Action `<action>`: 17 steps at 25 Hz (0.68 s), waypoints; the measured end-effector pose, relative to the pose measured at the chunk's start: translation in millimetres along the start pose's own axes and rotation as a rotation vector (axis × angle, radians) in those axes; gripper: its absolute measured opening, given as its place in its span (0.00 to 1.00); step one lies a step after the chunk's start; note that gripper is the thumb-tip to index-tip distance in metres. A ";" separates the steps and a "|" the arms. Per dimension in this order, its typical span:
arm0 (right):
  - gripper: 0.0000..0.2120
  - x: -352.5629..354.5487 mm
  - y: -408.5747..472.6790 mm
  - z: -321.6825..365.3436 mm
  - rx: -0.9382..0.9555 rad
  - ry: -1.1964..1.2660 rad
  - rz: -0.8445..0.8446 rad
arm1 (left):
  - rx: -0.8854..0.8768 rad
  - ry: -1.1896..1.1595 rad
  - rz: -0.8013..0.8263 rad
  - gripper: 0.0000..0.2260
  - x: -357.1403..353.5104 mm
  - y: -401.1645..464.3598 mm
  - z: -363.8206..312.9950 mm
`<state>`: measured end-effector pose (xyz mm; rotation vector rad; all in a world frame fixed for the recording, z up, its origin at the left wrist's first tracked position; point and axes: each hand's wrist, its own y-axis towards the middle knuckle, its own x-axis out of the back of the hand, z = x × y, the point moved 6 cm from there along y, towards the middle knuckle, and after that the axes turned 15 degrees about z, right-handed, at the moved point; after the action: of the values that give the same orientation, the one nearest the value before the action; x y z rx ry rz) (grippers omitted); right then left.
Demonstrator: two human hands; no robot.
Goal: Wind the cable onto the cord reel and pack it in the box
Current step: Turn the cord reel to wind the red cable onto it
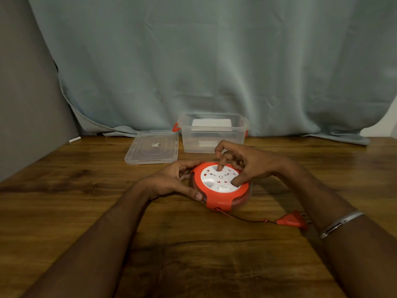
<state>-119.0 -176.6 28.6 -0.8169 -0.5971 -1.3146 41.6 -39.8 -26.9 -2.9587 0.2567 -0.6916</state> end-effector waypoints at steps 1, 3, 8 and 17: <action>0.33 -0.2 -0.1 -0.5 -0.002 0.006 -0.004 | 0.004 -0.001 0.002 0.50 0.0 -0.4 -0.1; 0.32 0.1 -1.0 -1.0 -0.016 0.007 -0.022 | 0.014 -0.006 0.003 0.50 0.3 -0.9 0.0; 0.29 -0.8 -1.7 3.8 -0.051 -0.045 -0.078 | 0.034 -0.002 -0.013 0.56 2.2 -1.6 3.0; 0.27 -2.5 1.7 9.1 -0.115 -0.164 -0.167 | 0.040 0.016 -0.032 0.59 1.8 -0.8 3.5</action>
<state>-117.2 -167.8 31.7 -0.9934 -0.7366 -1.4530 44.8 -39.2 -29.1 -2.9272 0.1944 -0.7155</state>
